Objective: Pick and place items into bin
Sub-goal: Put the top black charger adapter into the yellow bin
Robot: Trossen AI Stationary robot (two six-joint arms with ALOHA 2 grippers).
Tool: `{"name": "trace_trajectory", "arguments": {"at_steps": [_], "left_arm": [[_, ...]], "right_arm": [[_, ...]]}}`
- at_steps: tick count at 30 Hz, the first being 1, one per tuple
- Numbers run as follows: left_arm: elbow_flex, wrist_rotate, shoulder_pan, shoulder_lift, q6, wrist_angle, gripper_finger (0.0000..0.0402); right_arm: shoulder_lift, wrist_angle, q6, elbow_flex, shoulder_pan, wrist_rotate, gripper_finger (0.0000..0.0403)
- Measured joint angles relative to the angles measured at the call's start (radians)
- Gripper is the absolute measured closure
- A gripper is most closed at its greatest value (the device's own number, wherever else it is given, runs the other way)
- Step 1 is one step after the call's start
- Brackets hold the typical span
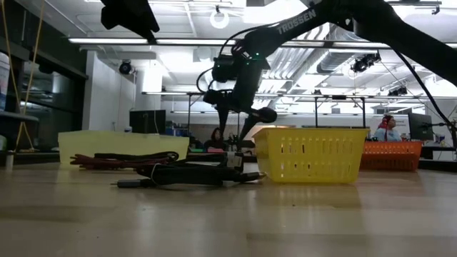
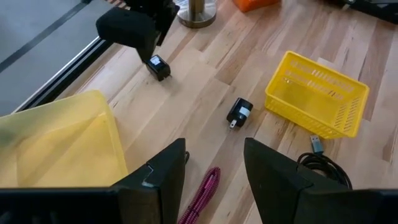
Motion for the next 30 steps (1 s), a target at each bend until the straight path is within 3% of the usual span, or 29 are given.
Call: {"name": "trace_trajectory", "arguments": {"at_steps": [5, 17, 30], "left_arm": [[0.000, 0.001, 0.000, 0.000, 0.000, 0.000, 0.0250], [0.000, 0.015, 0.000, 0.000, 0.001, -0.002, 0.0250], [0.000, 0.020, 0.000, 0.000, 0.040, 0.014, 0.0250]], "right_arm": [[0.017, 0.007, 0.060, 0.000, 0.000, -0.011, 0.0132], [0.066, 0.033, 0.125, -0.001, -0.008, 0.023, 0.0131], [0.099, 0.014, 0.124, -0.002, -0.012, 0.043, 0.0191]]}}
